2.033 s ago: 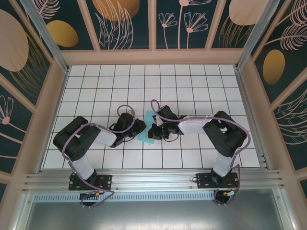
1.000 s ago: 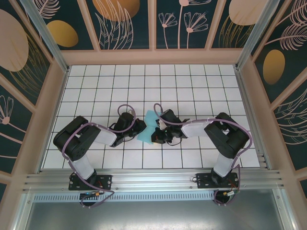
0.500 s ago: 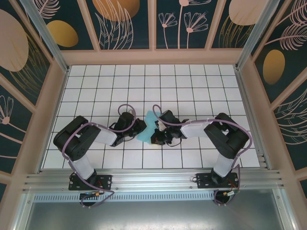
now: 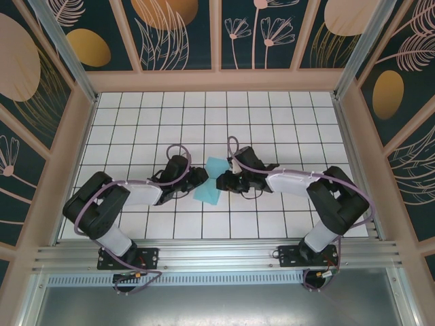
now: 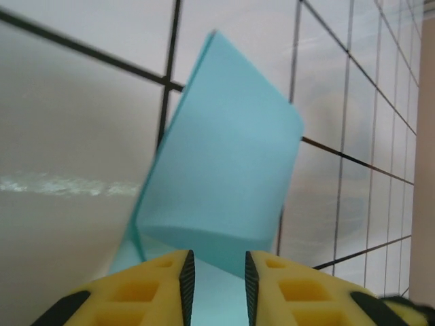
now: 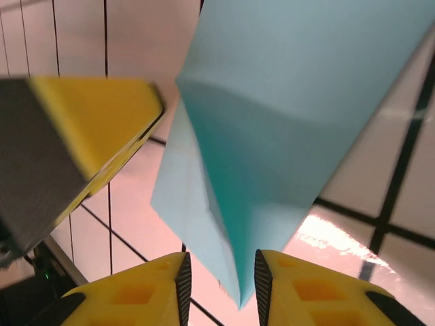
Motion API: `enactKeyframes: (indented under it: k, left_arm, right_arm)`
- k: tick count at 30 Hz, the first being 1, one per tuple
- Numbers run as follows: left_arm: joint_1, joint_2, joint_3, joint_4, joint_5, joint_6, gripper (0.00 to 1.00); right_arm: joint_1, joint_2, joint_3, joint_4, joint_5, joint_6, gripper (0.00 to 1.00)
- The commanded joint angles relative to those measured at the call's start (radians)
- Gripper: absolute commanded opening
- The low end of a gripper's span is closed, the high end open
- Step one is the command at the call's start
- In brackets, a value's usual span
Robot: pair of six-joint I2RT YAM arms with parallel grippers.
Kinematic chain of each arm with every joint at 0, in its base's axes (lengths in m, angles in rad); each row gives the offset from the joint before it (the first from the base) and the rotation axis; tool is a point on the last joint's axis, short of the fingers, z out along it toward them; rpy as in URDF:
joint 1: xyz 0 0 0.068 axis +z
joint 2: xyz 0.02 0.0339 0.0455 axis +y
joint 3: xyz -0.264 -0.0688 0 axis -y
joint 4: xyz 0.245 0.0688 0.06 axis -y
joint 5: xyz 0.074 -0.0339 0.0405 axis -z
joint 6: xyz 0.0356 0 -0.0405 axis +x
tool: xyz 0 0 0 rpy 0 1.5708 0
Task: Fold a paper plane with a square sheet of paper (pick it up from the middle)
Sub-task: Fold the triangle a second time at the center of the table, then turn over the paper at the center of the table.
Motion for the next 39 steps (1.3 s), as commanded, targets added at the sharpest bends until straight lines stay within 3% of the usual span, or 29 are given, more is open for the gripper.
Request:
enactKeyframes:
  k: [1, 4, 11, 18, 29, 31, 32, 39]
  left_arm:
    - [-0.002, -0.075, 0.048, -0.135, -0.037, 0.058, 0.32]
    - [-0.001, -0.104, 0.044, -0.158, -0.031, 0.069, 0.31]
    - [-0.003, -0.103, 0.013, -0.127, 0.046, 0.074, 0.17]
    - [-0.011, 0.002, 0.026, -0.058, 0.133, 0.069, 0.16]
    - [-0.027, 0.116, 0.073, -0.068, 0.133, 0.063, 0.14]
    - [-0.029, 0.116, 0.076, -0.077, 0.126, 0.063, 0.14]
    - [-0.030, 0.117, 0.074, -0.080, 0.121, 0.059, 0.14]
    - [-0.035, 0.117, 0.069, -0.090, 0.110, 0.058, 0.14]
  right_arm:
    - [-0.034, -0.002, 0.017, 0.031, 0.035, -0.016, 0.37]
    - [-0.039, 0.023, 0.035, 0.040, 0.033, -0.017, 0.40]
    - [-0.030, 0.072, 0.058, 0.046, 0.024, -0.011, 0.43]
    - [-0.023, 0.115, 0.077, 0.016, 0.050, -0.016, 0.46]
    - [-0.019, 0.067, 0.058, 0.018, 0.066, 0.002, 0.48]
    - [-0.021, 0.055, 0.046, 0.029, 0.063, 0.010, 0.63]
    - [-0.022, 0.058, 0.047, 0.030, 0.061, 0.013, 0.64]
    - [-0.024, 0.122, 0.066, 0.039, 0.055, 0.041, 0.59]
